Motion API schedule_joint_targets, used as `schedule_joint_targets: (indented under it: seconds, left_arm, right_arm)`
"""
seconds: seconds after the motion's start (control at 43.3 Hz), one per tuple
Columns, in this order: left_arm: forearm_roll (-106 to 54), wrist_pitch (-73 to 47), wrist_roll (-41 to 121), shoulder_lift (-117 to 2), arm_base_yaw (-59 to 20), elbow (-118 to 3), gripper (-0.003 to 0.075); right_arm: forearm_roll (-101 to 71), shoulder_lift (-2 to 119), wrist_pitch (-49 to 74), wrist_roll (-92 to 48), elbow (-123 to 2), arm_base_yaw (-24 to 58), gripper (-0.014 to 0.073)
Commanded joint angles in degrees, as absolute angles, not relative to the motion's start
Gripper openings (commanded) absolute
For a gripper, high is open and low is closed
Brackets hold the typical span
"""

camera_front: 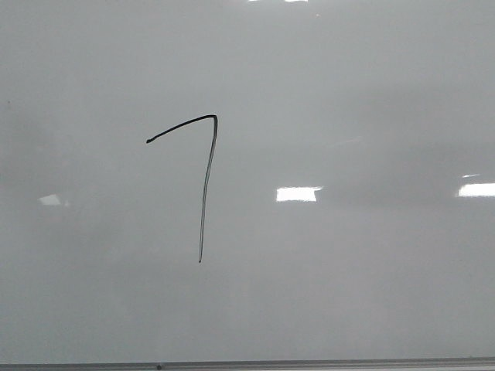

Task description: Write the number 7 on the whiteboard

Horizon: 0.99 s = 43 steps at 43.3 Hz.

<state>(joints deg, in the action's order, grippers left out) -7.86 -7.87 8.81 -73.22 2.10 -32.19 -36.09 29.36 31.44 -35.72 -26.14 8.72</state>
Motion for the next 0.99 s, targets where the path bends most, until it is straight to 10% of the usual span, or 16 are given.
schedule_joint_targets:
  seconds: [0.0, 0.416, 0.716, 0.97]
  left_arm:
    - [-8.21, 2.01, 8.33, -75.61, 2.26, -34.02, 0.006]
    - [-8.21, 7.63, 8.33, -83.47, 2.26, -34.25, 0.0076]
    - [-10.38, 7.29, 8.33, -81.2, 2.26, -34.25, 0.0437]
    - [-10.41, 2.09, 8.33, -72.35, 2.26, -34.25, 0.048]
  right_arm:
    - [-37.78, 29.42, 27.57, -35.8, -27.48, 8.46, -0.0069]
    - [-37.78, 29.42, 27.57, -35.8, -27.48, 8.46, -0.0069]
    - [-37.78, 29.42, 27.57, -35.8, -27.48, 8.46, -0.0069]
    - [-37.78, 29.42, 27.62, -35.8, -27.48, 8.46, -0.0069]
